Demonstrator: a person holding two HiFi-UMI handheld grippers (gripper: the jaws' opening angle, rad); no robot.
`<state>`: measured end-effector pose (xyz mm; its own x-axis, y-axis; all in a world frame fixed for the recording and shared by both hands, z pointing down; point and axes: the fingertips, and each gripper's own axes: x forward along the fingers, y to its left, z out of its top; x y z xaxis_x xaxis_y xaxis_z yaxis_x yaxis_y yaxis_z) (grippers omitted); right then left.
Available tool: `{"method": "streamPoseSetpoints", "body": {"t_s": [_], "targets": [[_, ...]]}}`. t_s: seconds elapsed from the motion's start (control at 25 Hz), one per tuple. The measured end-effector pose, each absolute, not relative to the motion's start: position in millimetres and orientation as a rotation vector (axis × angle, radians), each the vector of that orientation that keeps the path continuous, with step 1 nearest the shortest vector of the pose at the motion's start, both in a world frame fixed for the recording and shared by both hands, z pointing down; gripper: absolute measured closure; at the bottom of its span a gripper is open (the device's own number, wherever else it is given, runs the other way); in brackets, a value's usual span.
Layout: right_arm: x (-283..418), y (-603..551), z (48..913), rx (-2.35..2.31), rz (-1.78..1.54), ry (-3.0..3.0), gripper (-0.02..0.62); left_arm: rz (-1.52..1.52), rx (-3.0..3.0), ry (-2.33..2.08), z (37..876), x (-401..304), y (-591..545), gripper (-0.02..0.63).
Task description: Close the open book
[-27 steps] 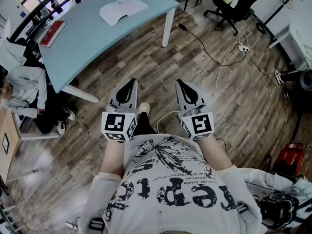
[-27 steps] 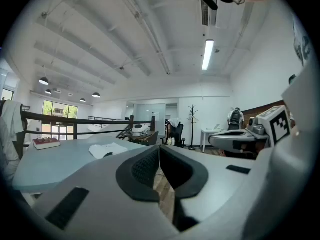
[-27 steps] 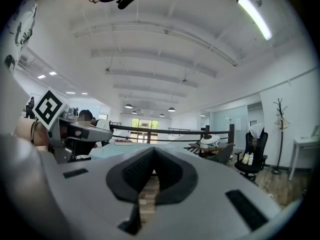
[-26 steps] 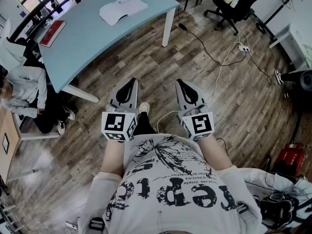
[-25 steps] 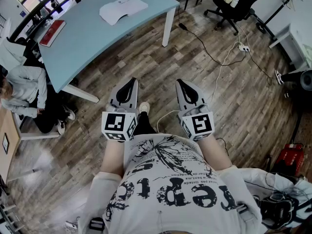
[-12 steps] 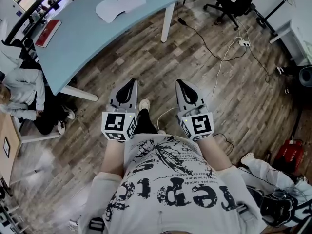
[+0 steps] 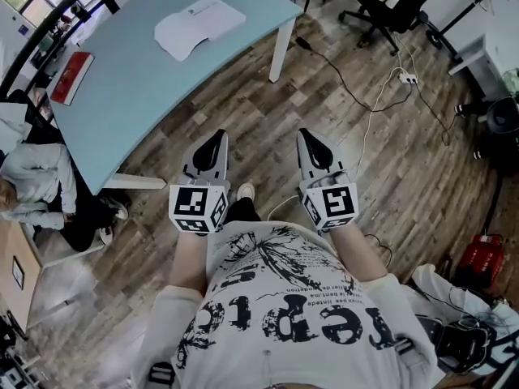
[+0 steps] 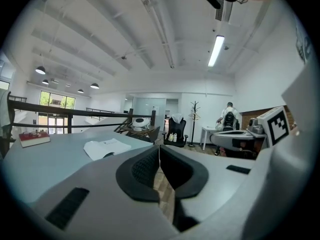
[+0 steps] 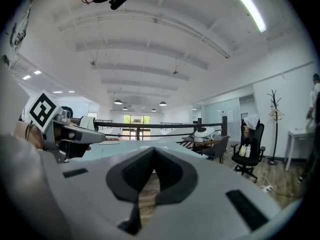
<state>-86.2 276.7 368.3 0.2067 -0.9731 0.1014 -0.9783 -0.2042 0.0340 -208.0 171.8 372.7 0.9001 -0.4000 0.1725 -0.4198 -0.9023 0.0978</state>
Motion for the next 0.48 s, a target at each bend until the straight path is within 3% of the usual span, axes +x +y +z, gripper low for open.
{"method": "streamPoseSetpoints", "body": {"t_s": [0.48], "targets": [[-46.7, 110.7, 367.8, 2.324, 0.098, -1.902, 0.584, 0.186, 2.883, -0.668, 368.9, -172.7, 1.0, 0.584]]}}
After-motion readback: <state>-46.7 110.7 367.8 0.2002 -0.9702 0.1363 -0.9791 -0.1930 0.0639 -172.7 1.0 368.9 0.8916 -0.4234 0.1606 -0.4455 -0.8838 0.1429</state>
